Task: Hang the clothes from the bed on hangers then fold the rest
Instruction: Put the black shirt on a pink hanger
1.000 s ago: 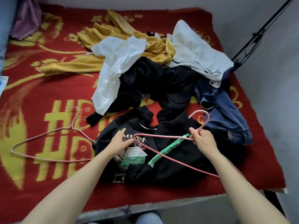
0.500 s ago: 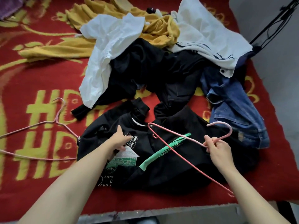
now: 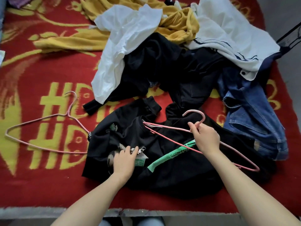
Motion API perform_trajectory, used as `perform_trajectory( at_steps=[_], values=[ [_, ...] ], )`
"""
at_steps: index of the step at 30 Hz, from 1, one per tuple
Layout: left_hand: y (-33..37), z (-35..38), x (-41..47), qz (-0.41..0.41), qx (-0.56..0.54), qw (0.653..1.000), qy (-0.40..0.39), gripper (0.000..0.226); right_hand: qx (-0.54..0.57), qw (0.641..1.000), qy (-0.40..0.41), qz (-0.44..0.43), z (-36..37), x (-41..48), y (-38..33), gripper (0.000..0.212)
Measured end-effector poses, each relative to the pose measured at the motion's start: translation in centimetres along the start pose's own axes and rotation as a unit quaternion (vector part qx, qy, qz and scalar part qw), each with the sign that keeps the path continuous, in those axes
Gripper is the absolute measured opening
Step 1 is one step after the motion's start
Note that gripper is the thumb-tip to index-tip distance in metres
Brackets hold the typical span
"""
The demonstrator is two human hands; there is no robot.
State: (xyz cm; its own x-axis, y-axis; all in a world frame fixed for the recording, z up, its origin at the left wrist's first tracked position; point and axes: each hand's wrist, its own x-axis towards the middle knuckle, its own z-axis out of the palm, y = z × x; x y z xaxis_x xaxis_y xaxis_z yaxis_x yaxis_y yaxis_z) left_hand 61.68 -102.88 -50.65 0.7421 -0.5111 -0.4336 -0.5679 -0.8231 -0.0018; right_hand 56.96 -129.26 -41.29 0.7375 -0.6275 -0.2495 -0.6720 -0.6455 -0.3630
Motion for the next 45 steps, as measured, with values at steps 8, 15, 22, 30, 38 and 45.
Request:
perform_trajectory(
  at_steps=[8,15,22,30,38,45],
  values=[
    [0.3,0.7,-2.5,0.022,-0.051,0.998,-0.021,0.065,-0.137,0.957,0.053,-0.25,-1.0,4.2,-5.4,0.04],
    [-2.2,-1.1,-0.9,0.027,-0.122,0.981,0.15,0.016,0.0,0.972,-0.103,-0.212,3.2,6.2,-6.7,0.044],
    [-5.8,-4.6,3.7,-0.024,-0.3,0.953,0.02,0.067,0.3,0.95,-0.06,0.06,3.1,4.3,-2.0,0.05],
    [-4.0,-16.3,3.6,0.248,-0.202,0.932,0.168,0.024,0.35,0.927,0.131,0.03,-5.3,2.4,-3.2,0.055],
    [-3.0,-27.6,-1.3,0.365,-0.219,0.826,0.37,0.043,0.386,0.849,0.349,-0.091,-17.3,-1.0,-8.8,0.062],
    [-3.8,-36.1,-4.7,0.421,-0.103,0.767,0.473,0.025,0.336,0.824,0.437,-0.13,-24.9,-5.3,-13.2,0.062]
  ],
)
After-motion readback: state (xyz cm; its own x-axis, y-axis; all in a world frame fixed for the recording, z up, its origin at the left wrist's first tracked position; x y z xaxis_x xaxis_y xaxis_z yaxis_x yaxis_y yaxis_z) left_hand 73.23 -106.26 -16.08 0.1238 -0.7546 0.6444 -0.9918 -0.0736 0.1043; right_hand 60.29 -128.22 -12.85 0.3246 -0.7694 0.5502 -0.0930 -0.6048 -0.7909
